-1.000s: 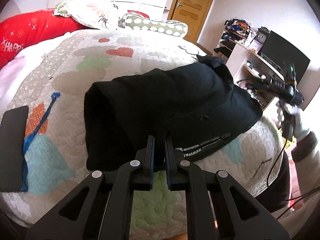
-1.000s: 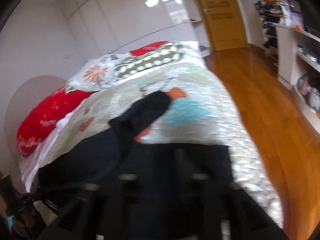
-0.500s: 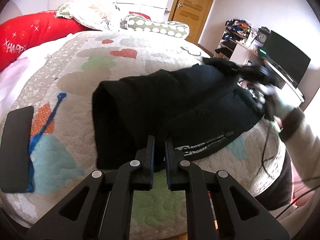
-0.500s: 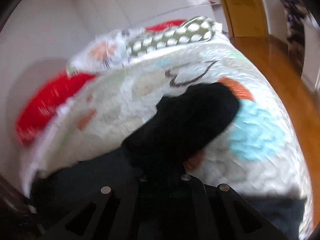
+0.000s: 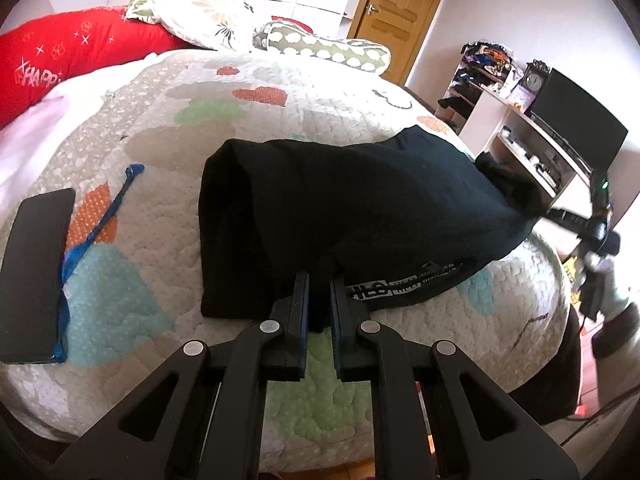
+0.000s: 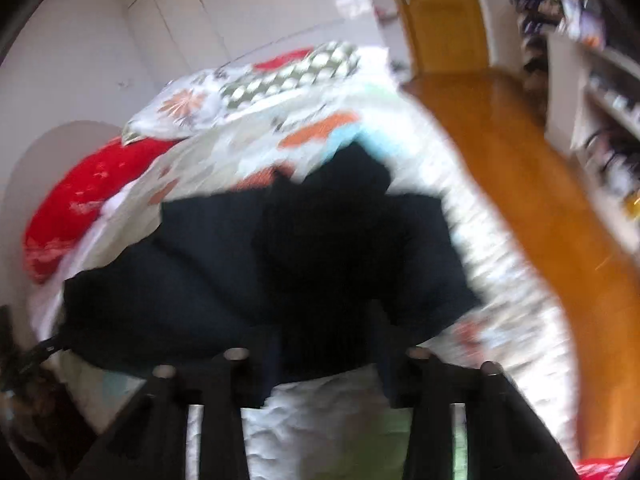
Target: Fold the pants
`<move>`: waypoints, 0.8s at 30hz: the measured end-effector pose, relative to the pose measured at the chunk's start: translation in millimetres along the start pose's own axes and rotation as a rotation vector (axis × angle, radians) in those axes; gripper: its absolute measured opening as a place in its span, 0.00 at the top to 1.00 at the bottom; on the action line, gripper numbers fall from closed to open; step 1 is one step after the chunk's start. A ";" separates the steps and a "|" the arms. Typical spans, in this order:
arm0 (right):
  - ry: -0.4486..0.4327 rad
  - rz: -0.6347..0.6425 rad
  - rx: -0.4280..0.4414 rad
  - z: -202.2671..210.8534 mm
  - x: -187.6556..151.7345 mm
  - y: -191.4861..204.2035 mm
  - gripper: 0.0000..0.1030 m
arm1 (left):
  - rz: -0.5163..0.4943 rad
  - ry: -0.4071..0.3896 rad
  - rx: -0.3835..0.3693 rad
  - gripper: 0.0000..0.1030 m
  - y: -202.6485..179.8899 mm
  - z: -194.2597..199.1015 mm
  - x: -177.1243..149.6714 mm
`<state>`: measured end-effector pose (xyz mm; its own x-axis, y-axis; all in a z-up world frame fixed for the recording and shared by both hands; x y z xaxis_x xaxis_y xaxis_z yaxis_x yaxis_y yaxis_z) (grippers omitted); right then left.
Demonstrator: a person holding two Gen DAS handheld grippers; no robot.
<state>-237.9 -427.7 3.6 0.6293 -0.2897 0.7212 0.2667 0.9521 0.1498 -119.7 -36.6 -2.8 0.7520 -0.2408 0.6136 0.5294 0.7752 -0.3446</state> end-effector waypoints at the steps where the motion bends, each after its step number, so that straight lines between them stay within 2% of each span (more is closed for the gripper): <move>1: -0.014 0.017 -0.007 3.5 5.4 3.5 0.60 | 0.003 0.002 0.001 0.92 -0.2 -1.3 -0.6; 4: -0.012 0.116 -0.046 -2.6 16.9 23.1 0.56 | 0.021 0.005 -0.003 0.92 0.9 -4.2 -2.4; 7: 0.035 0.244 -0.154 -22.1 25.8 36.5 0.56 | 0.026 0.005 -0.002 0.92 1.4 -2.5 -3.2; 11: -0.007 0.294 -0.154 -13.5 39.7 43.4 0.55 | 0.004 0.007 0.002 0.92 1.7 -0.4 -3.9; 13: 0.039 0.349 -0.160 -26.6 41.3 49.9 0.49 | 0.010 0.009 0.001 0.92 1.9 -1.6 -4.0; 14: 0.098 0.399 -0.190 -42.8 39.9 51.4 0.47 | 0.017 0.009 0.000 0.92 2.3 -3.5 -3.7; 15: 0.117 0.420 -0.206 -56.1 39.7 50.9 0.47 | 0.020 0.008 0.001 0.92 2.3 -4.0 -3.7; 16: 0.117 0.412 -0.189 -65.2 40.5 47.2 0.49 | 0.023 0.006 0.001 0.92 2.4 -4.1 -3.8; 17: 0.113 0.366 -0.147 -71.6 42.4 40.7 0.56 | 0.025 0.005 0.002 0.92 2.6 -3.5 -4.2; 18: 0.112 0.319 -0.120 -73.0 42.6 34.1 0.77 | 0.024 0.005 0.001 0.92 2.8 -2.9 -4.1; 19: 0.098 0.236 -0.096 -69.7 44.3 20.0 0.83 | 0.023 0.006 0.000 0.92 3.1 -2.3 -4.1; 22: -0.005 0.078 -0.121 -32.0 45.2 -27.6 0.85 | 0.019 0.008 -0.007 0.92 4.6 0.0 -4.1; 24: -0.018 -0.014 -0.172 -6.5 31.1 -63.7 0.85 | 0.026 0.009 -0.014 0.92 5.9 -0.8 -3.6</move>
<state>-230.6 -498.0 12.1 0.6122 -0.2993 0.7318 0.3970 0.9168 0.0429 -119.0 -31.6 -7.6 0.7689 -0.2260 0.5981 0.5151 0.7732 -0.3699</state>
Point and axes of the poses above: each gripper's, at about its wrist camera, not at the fingertips, and z roughly against the way its jaws point, y to its left, x to its top, the point moved 7 cm from there along -z, roughly the way its jaws point, and after that the axes turned 8 degrees about z, right-handed, at the moved point
